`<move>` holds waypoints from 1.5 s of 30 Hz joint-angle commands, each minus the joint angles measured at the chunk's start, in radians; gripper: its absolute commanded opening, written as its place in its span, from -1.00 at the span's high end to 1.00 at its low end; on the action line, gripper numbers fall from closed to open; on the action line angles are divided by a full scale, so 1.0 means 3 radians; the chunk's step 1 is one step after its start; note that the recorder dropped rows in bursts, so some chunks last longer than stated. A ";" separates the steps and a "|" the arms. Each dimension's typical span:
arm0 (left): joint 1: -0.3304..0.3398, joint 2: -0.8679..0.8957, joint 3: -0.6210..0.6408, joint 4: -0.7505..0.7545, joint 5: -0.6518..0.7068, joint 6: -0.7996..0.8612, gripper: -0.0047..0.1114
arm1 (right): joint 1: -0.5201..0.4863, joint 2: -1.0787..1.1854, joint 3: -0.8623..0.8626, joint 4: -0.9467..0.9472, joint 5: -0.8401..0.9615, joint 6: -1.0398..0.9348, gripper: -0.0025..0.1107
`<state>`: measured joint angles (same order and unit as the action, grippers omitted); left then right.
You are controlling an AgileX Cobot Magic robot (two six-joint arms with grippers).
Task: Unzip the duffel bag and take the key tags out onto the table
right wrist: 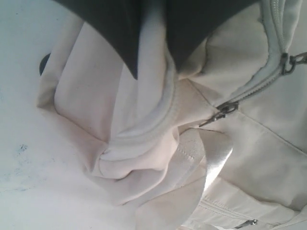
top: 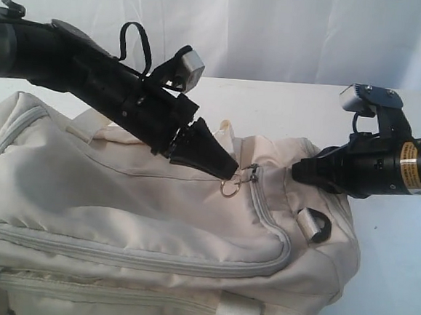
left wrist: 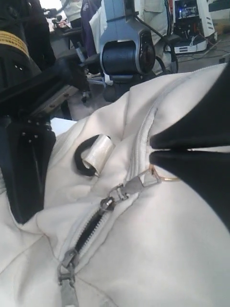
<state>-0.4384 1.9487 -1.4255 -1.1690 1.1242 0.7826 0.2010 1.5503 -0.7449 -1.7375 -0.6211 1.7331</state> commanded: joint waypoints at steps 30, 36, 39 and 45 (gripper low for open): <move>-0.0282 0.0116 0.0022 0.0786 -0.0727 0.0164 0.92 | -0.0006 -0.0006 -0.0002 -0.0023 0.0025 -0.0032 0.96; -0.0282 0.0116 0.0022 0.0792 -0.0713 0.0207 0.92 | -0.0006 -0.0006 -0.0002 -0.0023 0.0025 -0.0032 0.96; -0.0282 0.0116 0.0022 0.0820 -0.0732 0.0236 0.90 | -0.0006 -0.0006 -0.0002 -0.0023 0.0025 -0.0032 0.96; -0.0282 0.0116 0.0022 0.0934 -0.0728 0.0199 0.35 | -0.0006 -0.0006 -0.0002 -0.0023 0.0025 -0.0032 0.96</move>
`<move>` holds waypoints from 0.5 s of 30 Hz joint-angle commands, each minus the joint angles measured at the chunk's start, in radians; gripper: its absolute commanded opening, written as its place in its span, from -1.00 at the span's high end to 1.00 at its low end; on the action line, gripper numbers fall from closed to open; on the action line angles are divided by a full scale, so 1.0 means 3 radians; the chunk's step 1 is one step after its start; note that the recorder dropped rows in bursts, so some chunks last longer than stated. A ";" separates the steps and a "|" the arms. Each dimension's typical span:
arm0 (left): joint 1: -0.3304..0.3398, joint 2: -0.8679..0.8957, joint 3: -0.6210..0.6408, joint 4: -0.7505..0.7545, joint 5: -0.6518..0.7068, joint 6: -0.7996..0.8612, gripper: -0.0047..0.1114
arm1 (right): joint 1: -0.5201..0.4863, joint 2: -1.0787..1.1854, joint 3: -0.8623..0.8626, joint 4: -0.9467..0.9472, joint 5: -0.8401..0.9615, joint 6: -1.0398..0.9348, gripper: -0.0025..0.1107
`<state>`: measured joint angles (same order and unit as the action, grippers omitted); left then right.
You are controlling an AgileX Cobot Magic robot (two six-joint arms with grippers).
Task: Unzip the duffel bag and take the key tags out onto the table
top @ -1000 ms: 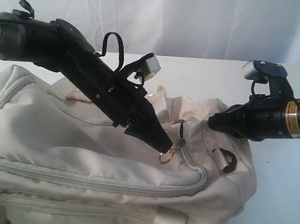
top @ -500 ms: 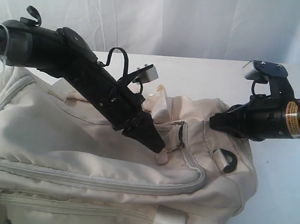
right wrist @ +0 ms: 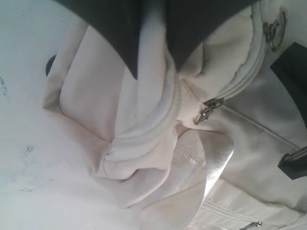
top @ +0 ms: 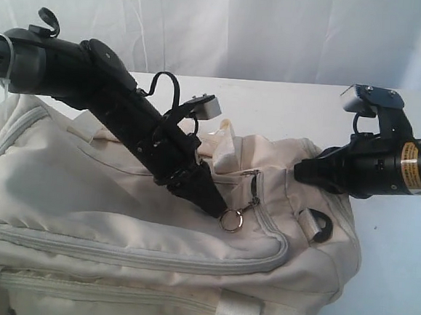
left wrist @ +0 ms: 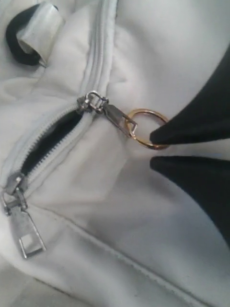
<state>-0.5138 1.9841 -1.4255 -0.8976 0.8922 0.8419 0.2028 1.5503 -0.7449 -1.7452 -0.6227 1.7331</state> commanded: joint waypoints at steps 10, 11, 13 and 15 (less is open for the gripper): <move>-0.0030 -0.0003 0.0022 0.0053 -0.0008 -0.0212 -0.17 | -0.0012 -0.0006 -0.0002 0.0003 0.0031 -0.0032 0.96; -0.0030 -0.0003 0.0022 0.0053 -0.0001 -0.0212 -0.17 | -0.0012 -0.0006 -0.0002 0.0003 0.0031 -0.0032 0.96; -0.0030 -0.0003 0.0022 0.0053 0.0007 -0.0212 -0.17 | -0.0012 -0.0006 -0.0002 0.0003 0.0031 -0.0032 0.96; -0.0030 0.0004 0.0022 0.0053 -0.0010 -0.0212 -0.17 | -0.0012 -0.0006 -0.0002 0.0003 0.0031 -0.0032 0.96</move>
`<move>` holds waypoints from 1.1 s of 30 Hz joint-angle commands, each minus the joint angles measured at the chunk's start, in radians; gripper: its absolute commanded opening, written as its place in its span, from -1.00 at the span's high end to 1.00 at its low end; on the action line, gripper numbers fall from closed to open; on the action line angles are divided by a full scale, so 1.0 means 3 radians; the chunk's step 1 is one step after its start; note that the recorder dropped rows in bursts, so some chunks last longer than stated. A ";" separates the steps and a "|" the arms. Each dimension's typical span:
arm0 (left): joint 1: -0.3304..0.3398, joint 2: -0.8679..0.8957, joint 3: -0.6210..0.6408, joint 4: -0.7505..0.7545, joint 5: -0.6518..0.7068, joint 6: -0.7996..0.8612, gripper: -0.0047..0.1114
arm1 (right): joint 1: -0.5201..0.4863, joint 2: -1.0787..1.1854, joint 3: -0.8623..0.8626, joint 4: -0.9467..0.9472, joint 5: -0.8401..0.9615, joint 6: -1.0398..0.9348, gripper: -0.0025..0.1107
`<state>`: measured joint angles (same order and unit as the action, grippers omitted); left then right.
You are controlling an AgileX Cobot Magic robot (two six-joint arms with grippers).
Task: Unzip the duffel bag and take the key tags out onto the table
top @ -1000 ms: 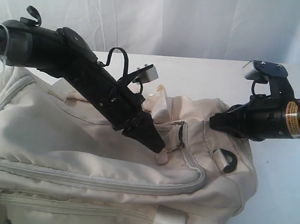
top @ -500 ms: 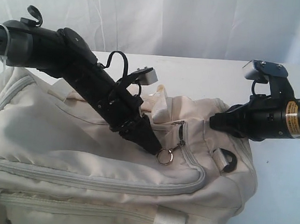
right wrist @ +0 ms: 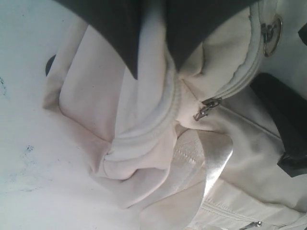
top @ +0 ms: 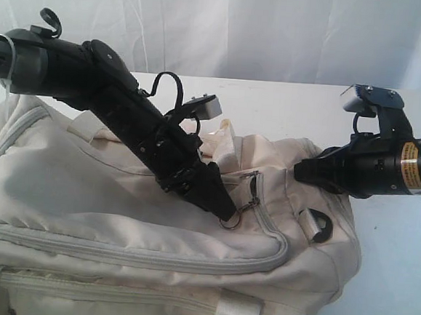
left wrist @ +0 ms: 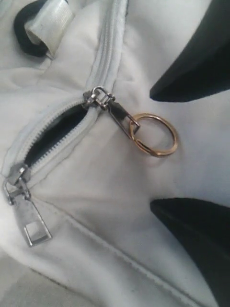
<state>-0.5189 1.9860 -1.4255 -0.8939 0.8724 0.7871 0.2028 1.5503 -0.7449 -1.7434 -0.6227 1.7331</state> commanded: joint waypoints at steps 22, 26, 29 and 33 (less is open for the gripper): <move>-0.0007 0.0510 0.0022 -0.1125 0.0912 0.0367 -0.04 | -0.0012 -0.0006 -0.0002 0.0000 0.0031 -0.0032 0.96; -0.0007 0.0510 0.0022 -0.1063 0.0994 0.0367 0.19 | -0.0012 -0.0006 -0.0002 0.0000 0.0031 -0.0032 0.96; -0.0007 0.0510 0.0022 -0.0935 0.0961 0.0474 0.25 | -0.0012 -0.0006 -0.0002 0.0007 0.0031 -0.0032 0.96; -0.0007 0.0510 0.0022 -0.0793 0.0808 0.0483 0.25 | -0.0012 -0.0006 -0.0002 0.0015 0.0031 -0.0032 0.96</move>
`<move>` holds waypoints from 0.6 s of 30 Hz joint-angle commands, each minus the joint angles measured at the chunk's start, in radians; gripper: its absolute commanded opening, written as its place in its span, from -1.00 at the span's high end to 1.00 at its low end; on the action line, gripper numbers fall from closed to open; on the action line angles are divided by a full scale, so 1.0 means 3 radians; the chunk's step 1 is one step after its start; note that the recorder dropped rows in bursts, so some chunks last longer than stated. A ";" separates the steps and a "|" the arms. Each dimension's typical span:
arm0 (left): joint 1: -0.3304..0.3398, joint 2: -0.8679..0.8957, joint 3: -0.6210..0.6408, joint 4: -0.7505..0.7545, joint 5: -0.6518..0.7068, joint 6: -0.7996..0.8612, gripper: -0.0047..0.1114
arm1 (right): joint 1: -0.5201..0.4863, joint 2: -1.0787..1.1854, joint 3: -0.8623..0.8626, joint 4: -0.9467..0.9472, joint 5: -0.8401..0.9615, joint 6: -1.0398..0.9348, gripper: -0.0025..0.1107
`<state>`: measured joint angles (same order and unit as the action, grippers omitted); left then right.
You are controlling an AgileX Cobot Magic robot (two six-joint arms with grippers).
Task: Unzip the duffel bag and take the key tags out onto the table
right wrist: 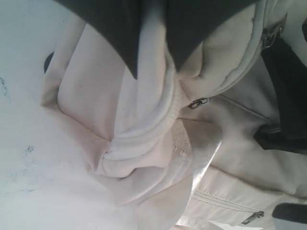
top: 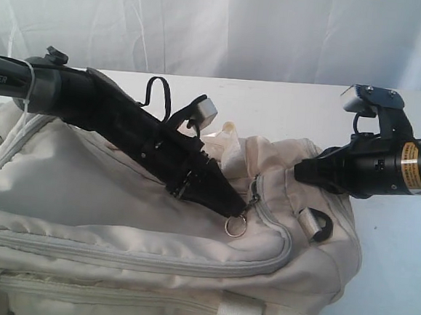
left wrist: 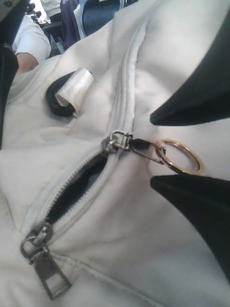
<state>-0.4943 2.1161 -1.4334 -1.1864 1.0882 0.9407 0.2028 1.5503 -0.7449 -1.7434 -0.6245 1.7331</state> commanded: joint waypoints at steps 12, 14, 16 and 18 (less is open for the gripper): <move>-0.0103 0.0185 0.0049 0.0373 0.0313 0.0008 -0.07 | -0.0012 -0.0006 -0.0002 0.0066 0.0037 -0.0032 0.96; -0.0103 0.0222 0.0049 0.0269 0.0300 0.0125 -0.05 | -0.0012 -0.0006 -0.0002 0.0066 0.0037 -0.0032 0.96; -0.0103 0.0244 0.0049 0.0148 0.0300 0.0212 -0.04 | -0.0012 -0.0006 -0.0002 0.0066 0.0037 -0.0032 0.96; -0.0103 0.0244 0.0049 0.0005 0.0300 0.0283 -0.04 | -0.0012 -0.0006 -0.0002 0.0066 0.0037 -0.0032 0.96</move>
<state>-0.4983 2.1432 -1.4432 -1.1663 1.1190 1.0166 0.2028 1.5503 -0.7449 -1.7359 -0.6245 1.7331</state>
